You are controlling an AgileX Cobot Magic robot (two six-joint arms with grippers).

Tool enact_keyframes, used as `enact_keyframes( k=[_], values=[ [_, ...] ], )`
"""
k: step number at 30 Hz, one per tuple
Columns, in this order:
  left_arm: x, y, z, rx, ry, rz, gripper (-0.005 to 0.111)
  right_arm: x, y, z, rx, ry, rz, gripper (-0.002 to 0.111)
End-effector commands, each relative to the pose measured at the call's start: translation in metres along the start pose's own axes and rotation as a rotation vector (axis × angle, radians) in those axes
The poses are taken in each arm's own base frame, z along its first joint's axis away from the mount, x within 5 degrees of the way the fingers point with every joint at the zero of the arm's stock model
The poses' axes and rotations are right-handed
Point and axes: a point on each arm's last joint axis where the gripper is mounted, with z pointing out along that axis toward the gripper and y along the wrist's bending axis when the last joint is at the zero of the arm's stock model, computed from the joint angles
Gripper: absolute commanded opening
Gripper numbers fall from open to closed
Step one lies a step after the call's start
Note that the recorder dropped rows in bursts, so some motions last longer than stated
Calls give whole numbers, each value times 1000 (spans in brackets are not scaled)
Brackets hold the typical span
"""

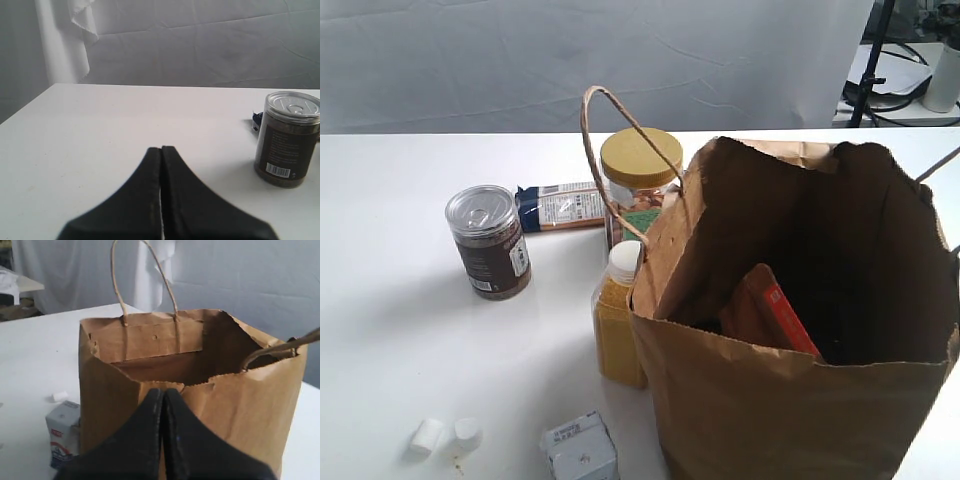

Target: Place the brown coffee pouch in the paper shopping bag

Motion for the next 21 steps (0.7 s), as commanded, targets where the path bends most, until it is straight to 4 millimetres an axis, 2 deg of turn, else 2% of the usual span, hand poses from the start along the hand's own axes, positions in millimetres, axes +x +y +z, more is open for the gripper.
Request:
enact_keyframes(
  k=[1, 8, 12, 15, 18, 21],
  values=[
    [1, 0, 0, -4, -4, 0, 0, 10, 0, 7, 94, -43, -116, 0],
    [1, 0, 0, -4, -4, 0, 0, 28, -17, 7, 475, -5, 83, 0],
    [1, 0, 0, -4, -4, 0, 0, 30, -25, 2, 664, 1, 164, 0],
    [1, 0, 0, -4, -4, 0, 0, 31, -28, -1, 749, -1, 188, 0],
    [1, 0, 0, -4, -4, 0, 0, 35, -29, 1, 759, -11, 179, 0],
    [1, 0, 0, -4, -4, 0, 0, 50, -30, 5, 755, -8, 182, 0]
  ],
)
